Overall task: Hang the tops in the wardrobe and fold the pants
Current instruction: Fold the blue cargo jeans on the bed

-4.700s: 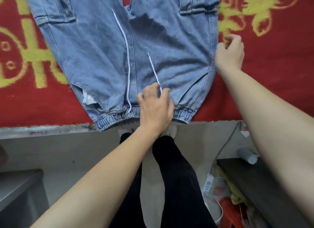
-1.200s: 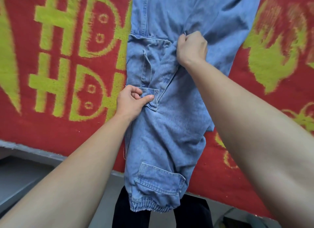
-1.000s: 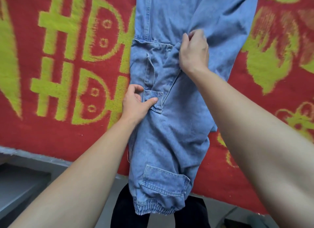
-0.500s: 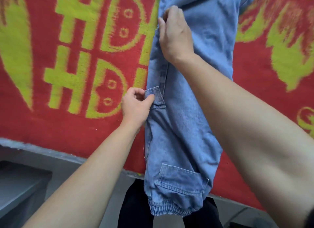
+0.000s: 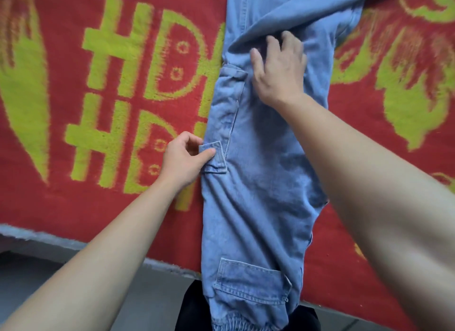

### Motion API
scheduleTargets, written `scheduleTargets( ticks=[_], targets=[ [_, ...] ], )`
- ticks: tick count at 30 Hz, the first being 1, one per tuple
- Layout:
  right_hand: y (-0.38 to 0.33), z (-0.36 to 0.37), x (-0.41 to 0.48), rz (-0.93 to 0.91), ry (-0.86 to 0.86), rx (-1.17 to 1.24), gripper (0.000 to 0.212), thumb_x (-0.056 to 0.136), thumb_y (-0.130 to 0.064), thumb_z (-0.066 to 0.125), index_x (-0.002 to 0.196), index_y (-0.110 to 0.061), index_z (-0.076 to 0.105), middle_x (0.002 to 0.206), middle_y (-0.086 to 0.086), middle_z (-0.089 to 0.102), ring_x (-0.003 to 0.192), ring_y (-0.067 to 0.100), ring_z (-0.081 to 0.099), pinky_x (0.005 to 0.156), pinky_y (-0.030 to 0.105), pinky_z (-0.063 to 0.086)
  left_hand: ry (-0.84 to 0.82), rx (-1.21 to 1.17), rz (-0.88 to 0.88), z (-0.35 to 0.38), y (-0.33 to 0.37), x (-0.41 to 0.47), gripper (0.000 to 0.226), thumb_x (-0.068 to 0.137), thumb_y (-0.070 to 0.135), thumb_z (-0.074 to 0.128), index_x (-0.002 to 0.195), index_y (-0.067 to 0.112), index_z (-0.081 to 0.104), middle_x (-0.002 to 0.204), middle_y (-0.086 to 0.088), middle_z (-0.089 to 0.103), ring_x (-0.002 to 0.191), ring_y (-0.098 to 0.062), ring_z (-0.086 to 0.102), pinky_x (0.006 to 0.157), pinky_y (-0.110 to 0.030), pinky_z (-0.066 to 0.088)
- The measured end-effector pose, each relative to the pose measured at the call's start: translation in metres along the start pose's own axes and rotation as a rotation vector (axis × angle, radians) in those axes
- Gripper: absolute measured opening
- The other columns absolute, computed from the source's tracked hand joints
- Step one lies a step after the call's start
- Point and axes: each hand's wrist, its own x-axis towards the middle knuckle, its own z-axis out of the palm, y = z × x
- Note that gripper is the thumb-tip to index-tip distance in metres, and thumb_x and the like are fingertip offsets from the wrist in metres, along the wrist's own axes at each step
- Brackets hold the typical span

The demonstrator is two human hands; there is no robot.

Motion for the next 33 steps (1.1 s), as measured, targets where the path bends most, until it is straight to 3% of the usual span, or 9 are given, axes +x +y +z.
scheduleTargets(
  ticks=[5,10,17,20,22,23,26,29,33],
  targets=[
    [0.028,-0.01,0.029,0.122,0.051,-0.042,0.05,0.1,-0.025,0.032,0.144,-0.001,0.036,0.16,0.02,0.02,0.151,0.036,0.009,0.122,0.044,0.006,0.13,0.255,0.295,0.017,0.066,0.066,0.057,0.081,0.045,0.064,0.127,0.013,0.053,0.124,-0.008,0.057,0.114,-0.019,0.054,0.102,-0.036,0.042],
    [0.047,-0.018,0.069,0.218,0.168,0.089,0.062,0.095,-0.019,0.041,0.152,-0.002,0.025,0.16,0.028,0.008,0.15,0.04,0.008,0.121,0.039,0.005,0.065,0.733,0.464,0.053,0.132,0.137,0.08,0.092,0.058,0.047,0.155,0.019,0.015,0.163,-0.012,0.008,0.15,-0.028,0.006,0.12,-0.046,0.008],
    [0.067,-0.059,0.158,0.824,0.278,1.025,0.081,0.09,-0.067,0.049,0.144,-0.006,0.041,0.146,0.009,0.048,0.133,0.022,0.046,0.107,0.027,0.032,0.026,0.972,0.266,0.031,0.139,0.21,0.116,0.065,0.097,0.024,0.152,0.033,-0.017,0.159,-0.012,-0.027,0.146,-0.027,-0.026,0.112,-0.066,-0.01],
    [0.07,-0.064,0.184,0.732,0.347,0.942,0.045,0.103,-0.035,0.045,0.136,-0.005,0.048,0.139,0.01,0.055,0.126,0.02,0.052,0.093,0.018,0.034,0.051,0.967,0.293,0.037,0.125,0.22,0.111,0.066,0.097,0.013,0.151,0.033,-0.02,0.158,-0.011,-0.028,0.146,-0.027,-0.027,0.11,-0.069,-0.01],
    [0.052,-0.07,0.2,0.567,0.631,0.927,0.021,0.1,-0.017,0.04,0.099,-0.007,0.058,0.1,0.01,0.065,0.09,0.014,0.059,0.074,0.016,0.035,0.039,0.948,0.285,0.036,0.125,0.224,0.105,0.069,0.093,0.007,0.151,0.034,-0.02,0.158,-0.011,-0.028,0.146,-0.026,-0.027,0.109,-0.069,-0.01],
    [0.038,-0.072,0.209,0.457,0.661,0.879,0.017,0.094,-0.018,0.037,0.082,-0.019,0.049,0.081,-0.004,0.054,0.077,0.005,0.049,0.07,0.014,0.031,0.033,0.939,0.281,0.034,0.126,0.225,0.101,0.07,0.091,0.005,0.151,0.034,-0.019,0.158,-0.01,-0.028,0.146,-0.026,-0.027,0.109,-0.069,-0.01],
    [0.0,-0.073,0.234,0.255,0.474,0.676,0.02,0.079,-0.025,0.03,0.074,-0.036,0.013,0.079,-0.021,0.017,0.093,0.011,0.032,0.083,0.013,0.021,0.011,0.927,0.274,0.034,0.126,0.226,0.091,0.077,0.083,0.004,0.151,0.035,-0.019,0.158,-0.009,-0.03,0.145,-0.026,-0.028,0.11,-0.068,-0.011],
    [-0.004,-0.051,0.261,0.247,0.351,0.599,0.025,0.098,-0.032,0.038,0.105,-0.019,0.059,0.108,0.002,0.057,0.108,0.027,0.052,0.1,0.03,0.033,-0.008,0.922,0.256,0.033,0.129,0.226,0.084,0.085,0.077,0.009,0.15,0.034,-0.021,0.156,-0.01,-0.033,0.144,-0.026,-0.03,0.109,-0.067,-0.014],
    [0.02,-0.028,0.258,0.322,0.171,0.377,0.054,0.103,-0.041,0.037,0.149,-0.013,0.036,0.145,0.011,0.04,0.136,0.024,0.039,0.109,0.03,0.026,-0.051,0.933,0.223,0.032,0.13,0.228,0.084,0.084,0.078,0.007,0.148,0.035,-0.027,0.153,-0.009,-0.038,0.142,-0.026,-0.035,0.108,-0.066,-0.017]
  ],
)
